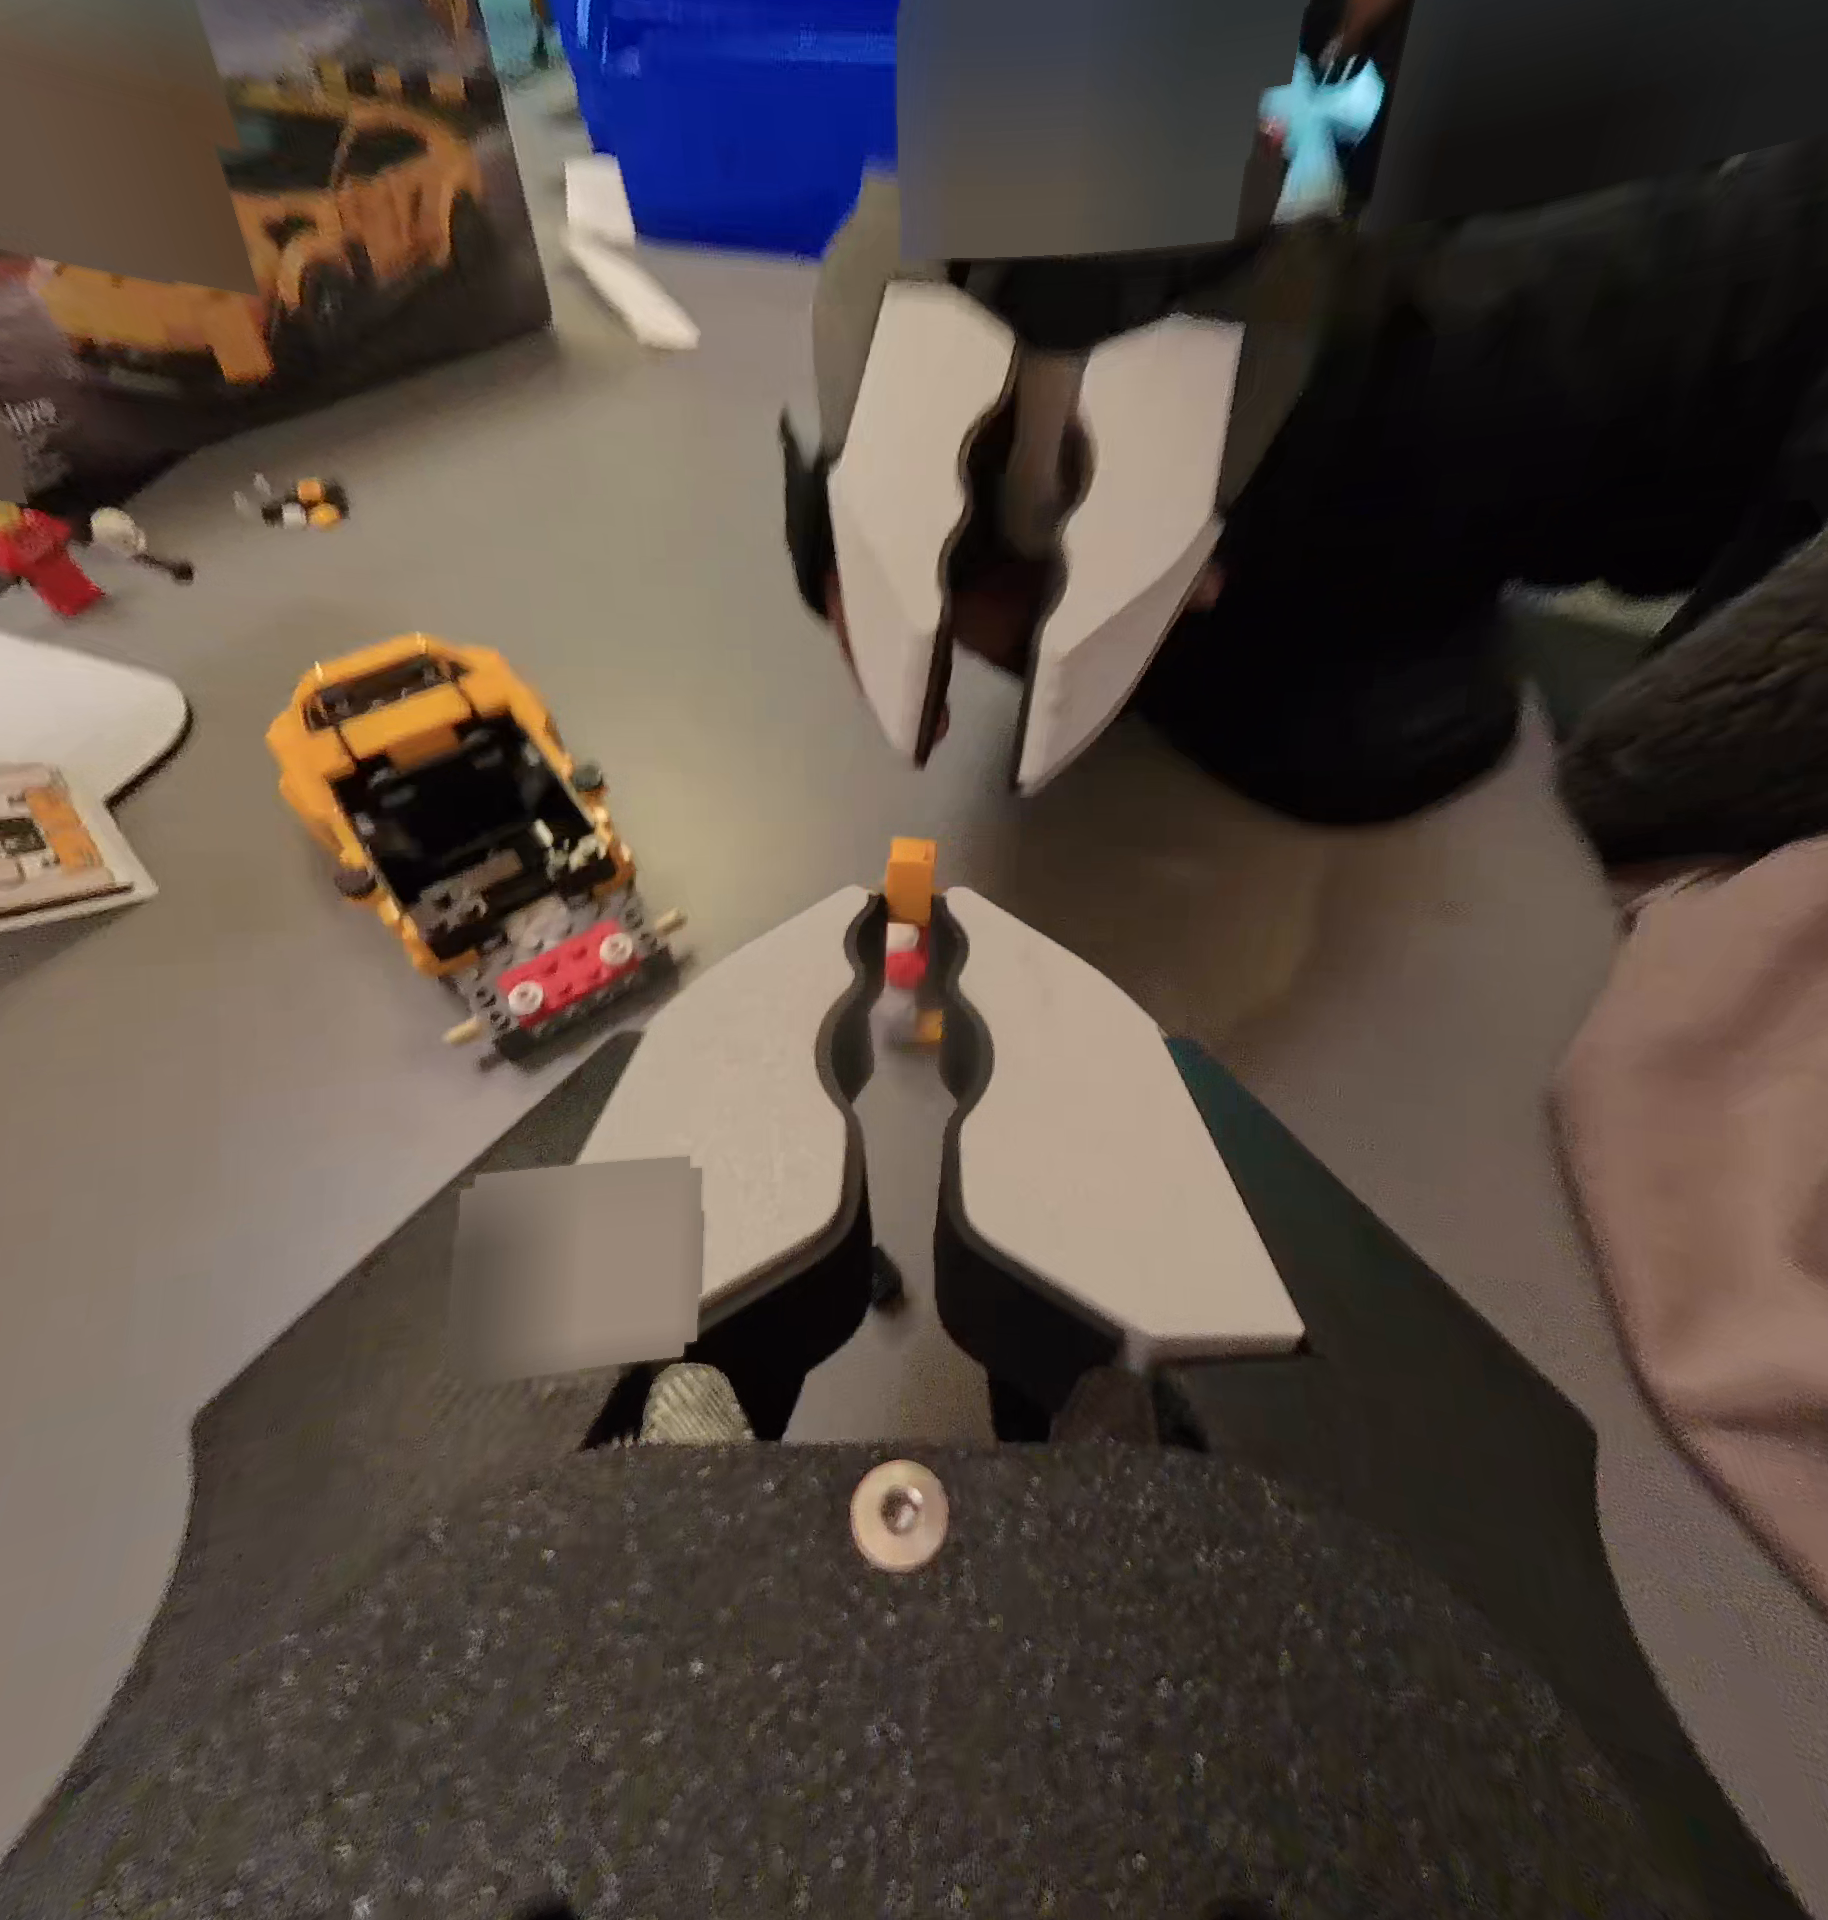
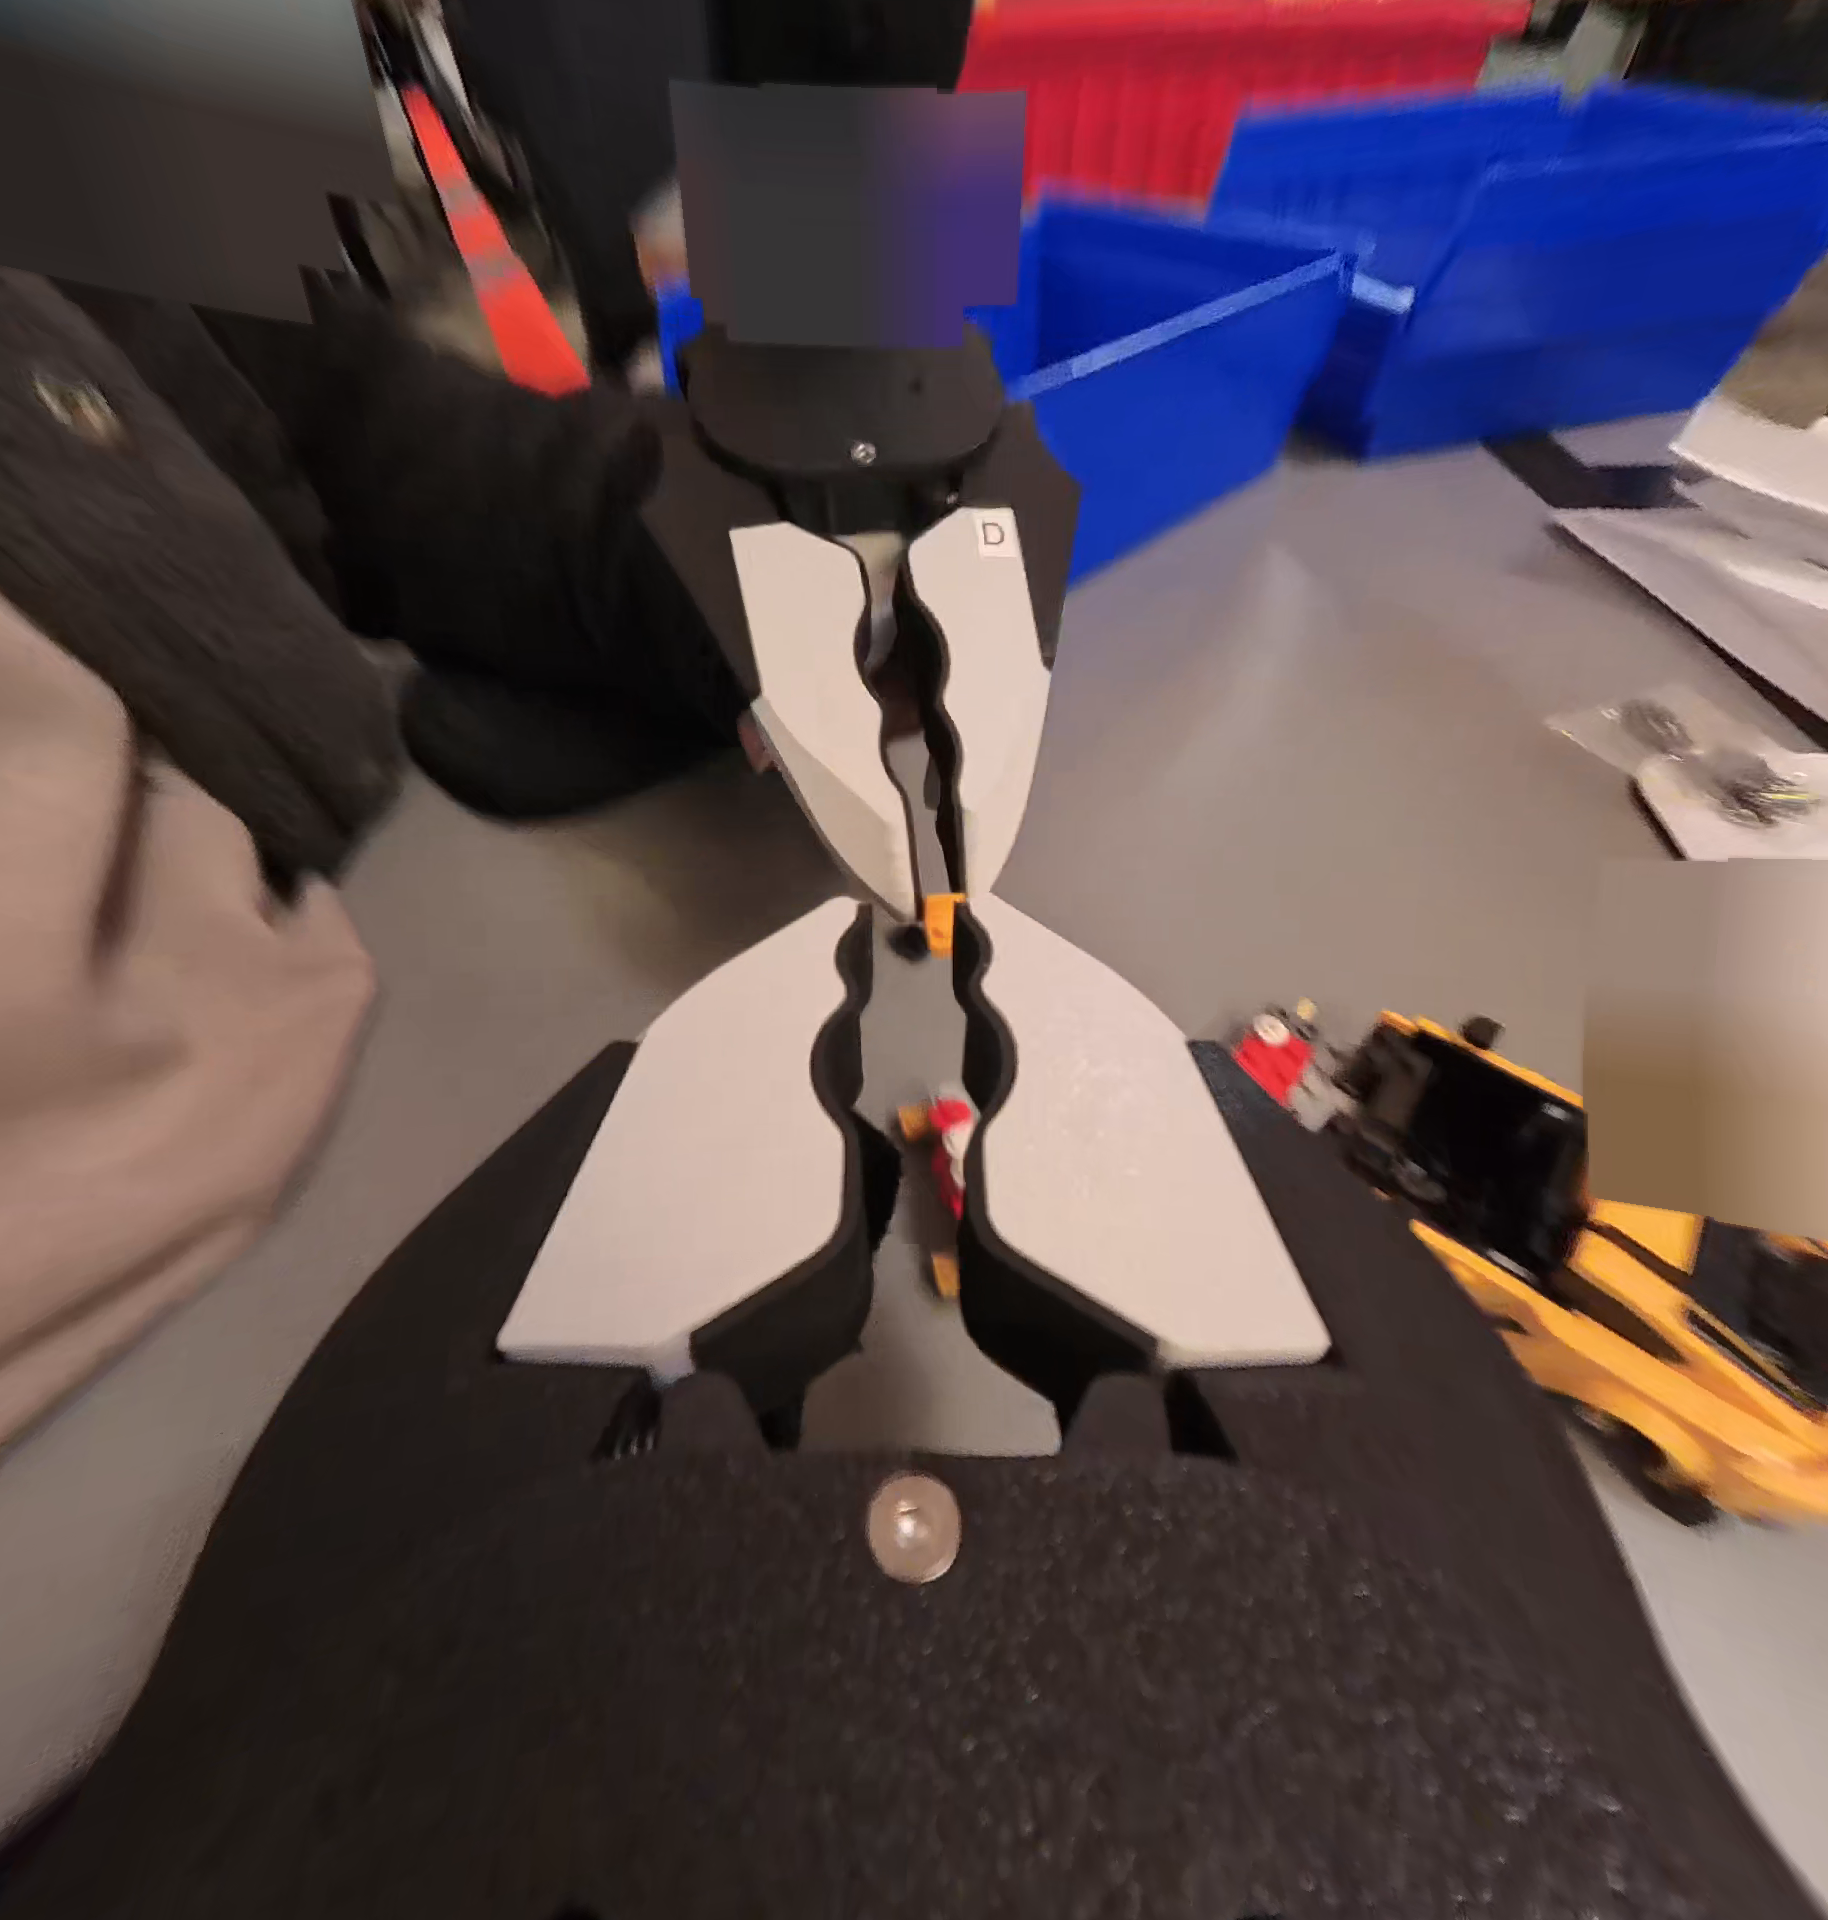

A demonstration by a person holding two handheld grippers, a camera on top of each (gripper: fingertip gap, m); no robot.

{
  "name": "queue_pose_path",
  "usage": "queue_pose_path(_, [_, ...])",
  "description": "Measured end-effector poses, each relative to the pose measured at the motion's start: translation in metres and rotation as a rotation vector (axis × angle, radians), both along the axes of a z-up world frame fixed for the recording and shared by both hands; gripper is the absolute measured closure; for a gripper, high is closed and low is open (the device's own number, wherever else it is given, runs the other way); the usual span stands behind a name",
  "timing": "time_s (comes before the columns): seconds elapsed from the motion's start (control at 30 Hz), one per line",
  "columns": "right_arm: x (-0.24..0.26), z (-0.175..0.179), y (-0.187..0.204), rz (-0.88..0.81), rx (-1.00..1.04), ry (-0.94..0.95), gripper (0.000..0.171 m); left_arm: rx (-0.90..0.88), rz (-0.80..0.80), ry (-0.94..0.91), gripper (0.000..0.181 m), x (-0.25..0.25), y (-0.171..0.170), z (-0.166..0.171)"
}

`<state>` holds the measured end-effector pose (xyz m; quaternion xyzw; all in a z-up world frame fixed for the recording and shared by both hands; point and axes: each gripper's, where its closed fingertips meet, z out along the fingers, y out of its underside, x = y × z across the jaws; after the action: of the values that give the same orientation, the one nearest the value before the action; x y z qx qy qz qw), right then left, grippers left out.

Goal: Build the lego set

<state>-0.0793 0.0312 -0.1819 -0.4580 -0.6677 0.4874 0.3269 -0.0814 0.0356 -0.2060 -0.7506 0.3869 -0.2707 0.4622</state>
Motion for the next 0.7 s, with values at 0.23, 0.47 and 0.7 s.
queue_pose_path(0.23, [0.012,-0.042,0.002,0.079,0.379,-0.266,0.154,-0.100,-0.017,0.184,0.173,0.003,-0.002,-0.044])
queue_pose_path(0.47, [0.010,-0.060,0.001,0.239,0.772,-0.302,0.153,-0.129,-0.004,0.194,0.173,0.004,0.001,-0.051])
queue_pose_path(0.7, [0.012,-0.070,0.003,0.439,0.986,-0.360,0.149,-0.124,0.008,0.204,0.173,0.003,0.004,-0.051])
